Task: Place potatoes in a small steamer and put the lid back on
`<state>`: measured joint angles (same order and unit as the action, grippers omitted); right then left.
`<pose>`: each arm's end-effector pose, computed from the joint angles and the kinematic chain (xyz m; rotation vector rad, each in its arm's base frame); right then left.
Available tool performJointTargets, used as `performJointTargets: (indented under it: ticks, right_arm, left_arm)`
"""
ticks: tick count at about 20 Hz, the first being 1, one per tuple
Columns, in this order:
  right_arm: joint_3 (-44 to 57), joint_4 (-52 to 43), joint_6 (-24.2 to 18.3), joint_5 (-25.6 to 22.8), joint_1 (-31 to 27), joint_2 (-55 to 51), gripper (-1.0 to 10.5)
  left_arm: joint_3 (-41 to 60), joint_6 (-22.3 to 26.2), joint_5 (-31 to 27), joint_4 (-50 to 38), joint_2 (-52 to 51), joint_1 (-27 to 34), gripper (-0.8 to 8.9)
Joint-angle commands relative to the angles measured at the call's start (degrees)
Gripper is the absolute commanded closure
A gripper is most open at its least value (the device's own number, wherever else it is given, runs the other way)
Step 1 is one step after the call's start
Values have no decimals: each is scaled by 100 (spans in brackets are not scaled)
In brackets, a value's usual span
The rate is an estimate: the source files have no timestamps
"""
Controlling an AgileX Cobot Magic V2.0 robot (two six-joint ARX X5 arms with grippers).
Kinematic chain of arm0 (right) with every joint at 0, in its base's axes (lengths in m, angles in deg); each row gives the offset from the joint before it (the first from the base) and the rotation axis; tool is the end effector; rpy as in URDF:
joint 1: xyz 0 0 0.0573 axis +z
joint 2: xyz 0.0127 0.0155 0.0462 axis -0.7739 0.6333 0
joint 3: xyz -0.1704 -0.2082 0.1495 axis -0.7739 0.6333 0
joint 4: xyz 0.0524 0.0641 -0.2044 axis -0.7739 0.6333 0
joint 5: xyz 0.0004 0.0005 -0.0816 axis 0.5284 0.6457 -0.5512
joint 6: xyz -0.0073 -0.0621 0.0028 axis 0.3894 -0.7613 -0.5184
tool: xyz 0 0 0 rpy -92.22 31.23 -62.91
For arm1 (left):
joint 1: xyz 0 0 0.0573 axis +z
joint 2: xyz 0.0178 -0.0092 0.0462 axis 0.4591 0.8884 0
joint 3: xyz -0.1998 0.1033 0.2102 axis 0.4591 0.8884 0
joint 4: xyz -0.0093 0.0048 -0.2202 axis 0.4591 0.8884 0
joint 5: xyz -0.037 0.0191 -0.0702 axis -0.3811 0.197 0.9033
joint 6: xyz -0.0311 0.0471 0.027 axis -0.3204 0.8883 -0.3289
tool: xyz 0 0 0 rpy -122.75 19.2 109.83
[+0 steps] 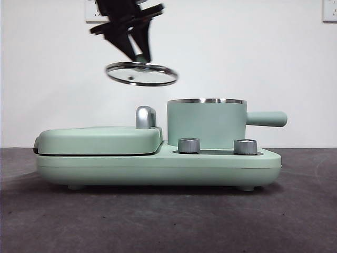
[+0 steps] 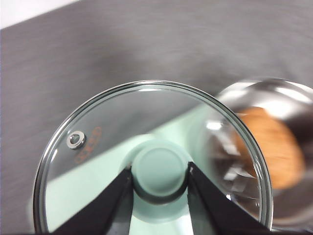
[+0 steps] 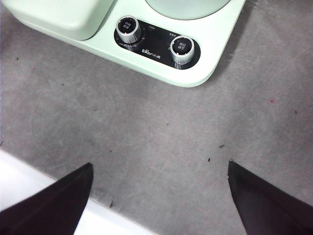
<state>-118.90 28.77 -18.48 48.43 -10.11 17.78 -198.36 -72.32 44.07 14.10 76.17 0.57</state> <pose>0.0498 0.0396 0.3626 -0.0296 0.9276 0.4558 0.3901 -0.2001 0.4004 0.1916 0.7971 -0.5222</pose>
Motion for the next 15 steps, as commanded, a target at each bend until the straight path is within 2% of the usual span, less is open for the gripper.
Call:
performJointTargets:
  ticks: [1, 7, 15]
  right_arm:
    - [-59, -79, 77, -17, 57, 22, 508]
    - [-59, -76, 77, -15, 57, 22, 508]
    - [-59, -81, 74, -33, 57, 22, 508]
  left_arm:
    - [-243, -46, 28, -205, -4, -348, 797]
    - [-236, -37, 42, -378, 48, -898, 797]
    - [-232, -44, 232, -826, 380, -1082, 797]
